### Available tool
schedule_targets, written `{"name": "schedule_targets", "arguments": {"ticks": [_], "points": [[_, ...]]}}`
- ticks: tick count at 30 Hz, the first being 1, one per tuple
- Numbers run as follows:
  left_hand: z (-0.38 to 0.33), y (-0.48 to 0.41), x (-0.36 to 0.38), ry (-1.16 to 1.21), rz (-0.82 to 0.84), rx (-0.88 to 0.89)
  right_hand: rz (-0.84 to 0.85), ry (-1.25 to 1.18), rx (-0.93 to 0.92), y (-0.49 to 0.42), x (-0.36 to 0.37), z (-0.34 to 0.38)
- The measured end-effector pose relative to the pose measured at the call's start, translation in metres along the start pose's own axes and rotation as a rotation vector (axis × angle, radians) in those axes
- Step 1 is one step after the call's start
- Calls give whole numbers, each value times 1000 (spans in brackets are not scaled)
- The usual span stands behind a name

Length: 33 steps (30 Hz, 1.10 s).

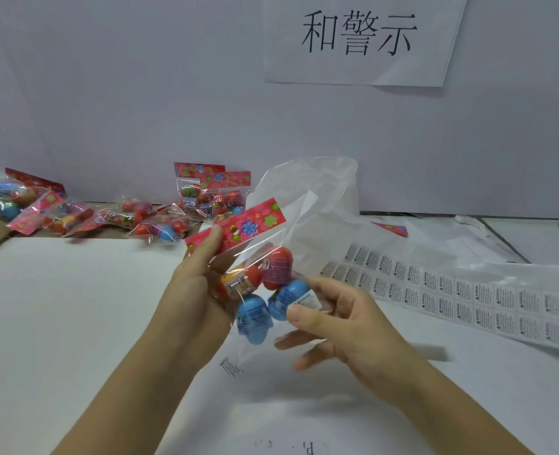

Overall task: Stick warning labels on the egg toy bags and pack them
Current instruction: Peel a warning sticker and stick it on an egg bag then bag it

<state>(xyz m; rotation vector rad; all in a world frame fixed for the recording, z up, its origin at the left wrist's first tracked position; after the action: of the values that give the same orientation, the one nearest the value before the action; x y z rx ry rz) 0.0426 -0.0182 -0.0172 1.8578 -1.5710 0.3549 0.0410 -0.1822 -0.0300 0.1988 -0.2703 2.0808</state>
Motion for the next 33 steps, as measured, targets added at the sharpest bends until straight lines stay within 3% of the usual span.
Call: {"name": "schedule_targets", "arguments": {"ticks": [4, 7, 10, 11, 14, 20, 23, 25, 27, 30, 33], "points": [[7, 3, 8, -90, 94, 53, -264, -106, -221, -1, -11, 10], [19, 7, 17, -196, 76, 150, -450, 218, -535, 7, -19, 24], [35, 19, 34, -236, 430, 161, -333, 901, -917, 18, -4, 30], [37, 23, 34, -245, 472, 155, -254, 1060, -991, 20, 3, 28], [32, 22, 26, -163, 345, 62, -102, 1256, -1038, 22, 16, 21], [27, 16, 25, -79, 294, 80, -259, 1132, -986, 22, 6, 30], [29, 20, 31, -192, 414, 70, -148, 1213, -813, 17, 4, 26], [34, 23, 35, -249, 533, 41, -99, 916, -552, 14, 5, 19], [37, 25, 38, -285, 557, 7, -195, 450, -410, 9, -2, 10], [36, 15, 32, -443, 317, 110, -358, 186, -377, 1, -19, 10], [32, 7, 21, -488, 137, 205, -310, 8, -290, -4, -26, 13]]}}
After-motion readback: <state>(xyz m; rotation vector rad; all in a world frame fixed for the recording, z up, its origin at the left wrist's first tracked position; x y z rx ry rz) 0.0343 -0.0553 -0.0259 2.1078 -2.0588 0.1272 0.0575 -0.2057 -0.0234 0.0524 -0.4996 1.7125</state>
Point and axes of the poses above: each hand's wrist, its own y-axis away from the middle knuckle, its own x-axis out of the palm, z = x × y, the point moved 4 cm from there along -y, towards the middle knuckle, and after that the axes turned 10 degrees about -x, right-handed, at the moved point
